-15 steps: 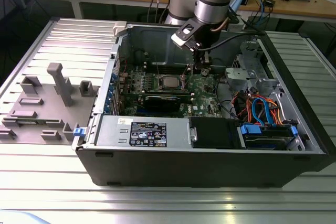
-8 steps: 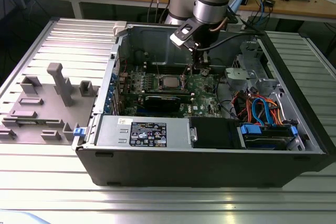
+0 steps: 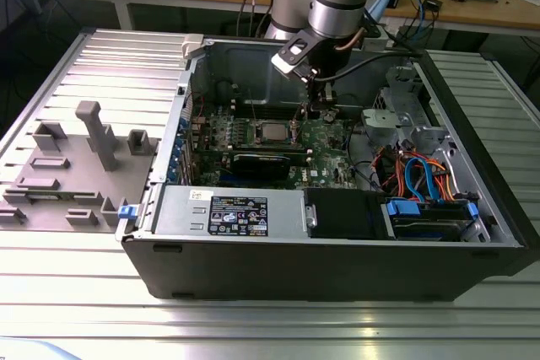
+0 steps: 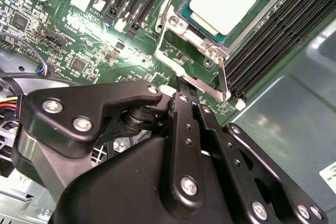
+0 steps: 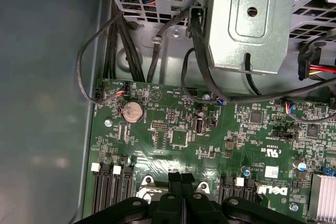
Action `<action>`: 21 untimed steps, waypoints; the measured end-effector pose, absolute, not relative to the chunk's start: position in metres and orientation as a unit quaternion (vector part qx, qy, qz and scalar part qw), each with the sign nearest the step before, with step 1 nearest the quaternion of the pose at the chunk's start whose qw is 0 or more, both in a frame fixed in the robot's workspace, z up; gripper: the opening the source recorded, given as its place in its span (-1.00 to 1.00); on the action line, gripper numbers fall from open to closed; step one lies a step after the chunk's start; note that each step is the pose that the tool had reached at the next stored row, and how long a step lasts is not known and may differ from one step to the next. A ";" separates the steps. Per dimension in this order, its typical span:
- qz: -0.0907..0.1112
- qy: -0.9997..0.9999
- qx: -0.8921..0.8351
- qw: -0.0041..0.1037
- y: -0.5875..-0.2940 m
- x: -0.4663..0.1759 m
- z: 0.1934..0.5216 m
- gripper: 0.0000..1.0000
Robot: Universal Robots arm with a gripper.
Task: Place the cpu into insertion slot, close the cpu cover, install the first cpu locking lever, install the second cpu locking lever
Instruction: 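Close the cpu cover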
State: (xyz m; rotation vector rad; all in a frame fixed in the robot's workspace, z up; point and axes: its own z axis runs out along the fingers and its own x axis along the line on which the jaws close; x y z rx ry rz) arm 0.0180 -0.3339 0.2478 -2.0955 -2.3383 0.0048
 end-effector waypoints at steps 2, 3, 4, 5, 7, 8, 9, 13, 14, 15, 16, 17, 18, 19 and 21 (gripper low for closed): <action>0.002 -0.745 -0.667 0.001 -0.334 0.018 0.248 -0.79; 0.002 -0.745 -0.667 0.001 -0.334 0.018 0.248 -0.79; 0.002 -0.745 -0.667 0.001 -0.334 0.017 0.248 -0.79; 0.002 -0.745 -0.667 0.001 -0.334 0.017 0.248 -0.79; 0.002 -0.745 -0.667 0.001 -0.334 0.017 0.248 -0.79; 0.002 -0.745 -0.667 0.001 -0.334 0.017 0.248 -0.79; 0.002 -0.745 -0.667 0.001 -0.334 0.017 0.248 -0.79; 0.002 -0.745 -0.667 0.001 -0.334 0.017 0.248 -0.79; 0.002 -0.745 -0.668 0.001 -0.334 0.016 0.248 -0.79; 0.002 -0.745 -0.667 0.001 -0.334 0.016 0.248 -0.79; 0.001 -0.745 -0.667 0.001 -0.334 0.015 0.248 -0.79; 0.002 -0.745 -0.667 0.001 -0.334 0.014 0.248 -0.79; 0.002 -0.745 -0.667 0.001 -0.334 0.013 0.248 -0.79; 0.002 -0.745 -0.667 0.001 -0.334 0.013 0.248 -0.79; 0.002 -0.745 -0.667 0.001 -0.334 0.011 0.248 -0.79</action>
